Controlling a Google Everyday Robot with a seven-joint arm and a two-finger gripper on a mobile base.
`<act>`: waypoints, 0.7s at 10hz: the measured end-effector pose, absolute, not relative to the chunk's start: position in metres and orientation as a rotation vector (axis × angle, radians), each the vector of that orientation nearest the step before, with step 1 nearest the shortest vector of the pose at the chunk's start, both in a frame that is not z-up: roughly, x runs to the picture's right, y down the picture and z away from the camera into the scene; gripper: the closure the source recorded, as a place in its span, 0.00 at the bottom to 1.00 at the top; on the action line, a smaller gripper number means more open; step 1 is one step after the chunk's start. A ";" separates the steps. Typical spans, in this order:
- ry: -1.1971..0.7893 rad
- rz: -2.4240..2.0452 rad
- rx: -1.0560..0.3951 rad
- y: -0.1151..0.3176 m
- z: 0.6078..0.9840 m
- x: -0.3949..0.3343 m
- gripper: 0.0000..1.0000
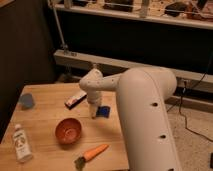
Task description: Wipe the white sponge on the table
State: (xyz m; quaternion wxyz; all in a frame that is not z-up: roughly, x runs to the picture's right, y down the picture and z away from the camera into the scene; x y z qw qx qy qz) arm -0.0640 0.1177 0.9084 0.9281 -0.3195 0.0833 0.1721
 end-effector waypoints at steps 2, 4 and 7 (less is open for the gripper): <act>0.149 0.321 -0.656 0.115 0.910 -0.086 0.78; 0.113 0.276 -0.653 0.106 0.911 -0.122 0.78; 0.111 0.238 -0.648 0.093 0.925 -0.144 0.78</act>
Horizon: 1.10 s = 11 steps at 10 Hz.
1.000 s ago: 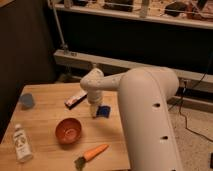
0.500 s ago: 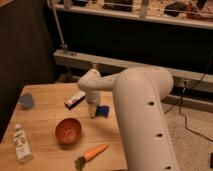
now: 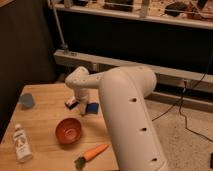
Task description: Wipe the white sponge on the table
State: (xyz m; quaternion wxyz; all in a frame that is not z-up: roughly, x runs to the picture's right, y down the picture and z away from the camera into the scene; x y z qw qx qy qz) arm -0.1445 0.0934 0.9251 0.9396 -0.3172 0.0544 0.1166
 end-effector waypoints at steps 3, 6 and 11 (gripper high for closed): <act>0.112 0.244 -0.647 0.074 0.953 -0.154 0.78; 0.110 0.280 -0.627 0.041 0.977 -0.155 0.78; 0.153 0.346 -0.582 -0.013 1.008 -0.125 0.78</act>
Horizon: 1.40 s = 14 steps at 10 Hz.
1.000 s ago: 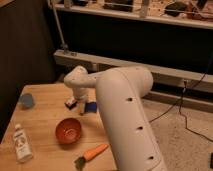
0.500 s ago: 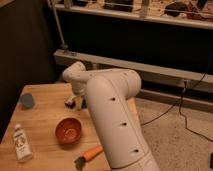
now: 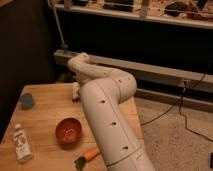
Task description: Wipe the white sponge on the table
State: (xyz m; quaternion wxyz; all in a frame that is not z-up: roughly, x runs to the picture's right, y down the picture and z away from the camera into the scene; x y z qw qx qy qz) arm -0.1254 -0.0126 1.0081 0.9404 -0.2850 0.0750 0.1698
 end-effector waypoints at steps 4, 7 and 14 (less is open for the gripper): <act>0.189 0.395 -0.576 -0.028 1.030 -0.102 0.78; 0.226 0.435 -0.561 -0.038 1.038 -0.074 0.78; 0.318 0.593 -0.547 -0.050 1.033 0.013 0.78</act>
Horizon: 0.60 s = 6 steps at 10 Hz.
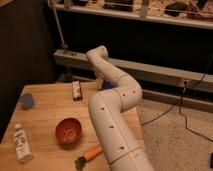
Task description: Wipe the white sponge on the table
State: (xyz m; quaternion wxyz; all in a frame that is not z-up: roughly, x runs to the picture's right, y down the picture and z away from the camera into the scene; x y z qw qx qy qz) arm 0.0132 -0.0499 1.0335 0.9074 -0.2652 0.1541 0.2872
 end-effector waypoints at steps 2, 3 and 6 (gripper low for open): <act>0.339 0.628 -0.555 -0.044 1.033 0.032 0.78; 0.345 0.642 -0.556 -0.043 1.032 0.039 0.78; 0.370 0.682 -0.559 -0.038 1.027 0.065 0.78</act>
